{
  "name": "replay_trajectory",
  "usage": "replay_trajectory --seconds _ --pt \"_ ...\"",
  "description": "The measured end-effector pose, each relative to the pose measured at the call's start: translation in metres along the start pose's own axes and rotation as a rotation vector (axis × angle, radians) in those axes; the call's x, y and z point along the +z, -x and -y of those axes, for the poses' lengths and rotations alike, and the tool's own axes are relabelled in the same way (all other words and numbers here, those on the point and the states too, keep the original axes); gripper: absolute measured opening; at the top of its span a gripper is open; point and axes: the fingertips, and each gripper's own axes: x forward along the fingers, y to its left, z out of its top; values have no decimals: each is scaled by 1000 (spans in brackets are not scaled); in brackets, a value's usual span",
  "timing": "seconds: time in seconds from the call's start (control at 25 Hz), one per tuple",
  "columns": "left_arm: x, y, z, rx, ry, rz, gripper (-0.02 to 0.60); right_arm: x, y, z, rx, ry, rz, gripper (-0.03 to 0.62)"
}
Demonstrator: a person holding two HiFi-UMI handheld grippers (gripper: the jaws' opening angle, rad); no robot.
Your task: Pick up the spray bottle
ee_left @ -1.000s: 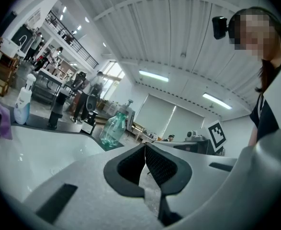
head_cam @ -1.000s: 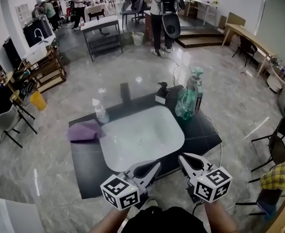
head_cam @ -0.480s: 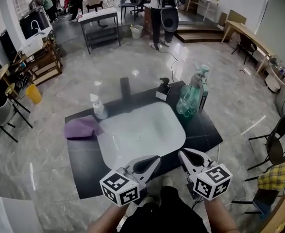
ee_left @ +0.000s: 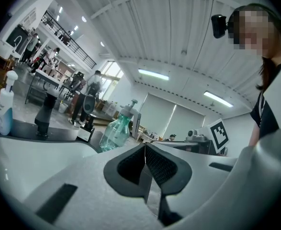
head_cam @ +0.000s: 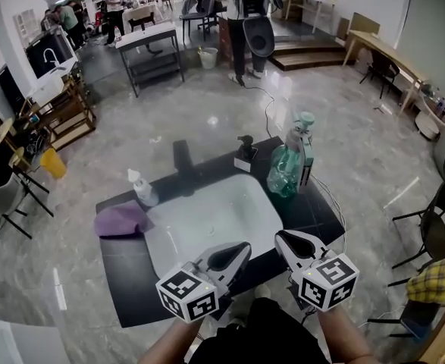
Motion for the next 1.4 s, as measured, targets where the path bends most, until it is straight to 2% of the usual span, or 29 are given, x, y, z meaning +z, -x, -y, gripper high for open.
replay_trajectory --seconds 0.36,0.6,0.64,0.72,1.0,1.4 --pt "15 -50 -12 -14 -1 -2 6 18 -4 54 -60 0 6 9" --pt "18 -79 -18 -25 -26 -27 7 25 -5 90 -134 -5 11 12" --pt "19 -82 -19 -24 -27 -28 6 26 -5 95 -141 -6 10 28" --pt "20 -89 -21 -24 -27 -31 7 29 -5 103 -147 -10 10 149" --pt "25 -108 -28 -19 -37 -44 6 42 -12 123 -155 -10 39 160" --pt "45 -130 -45 28 -68 -23 8 75 -34 143 -166 24 94 221"
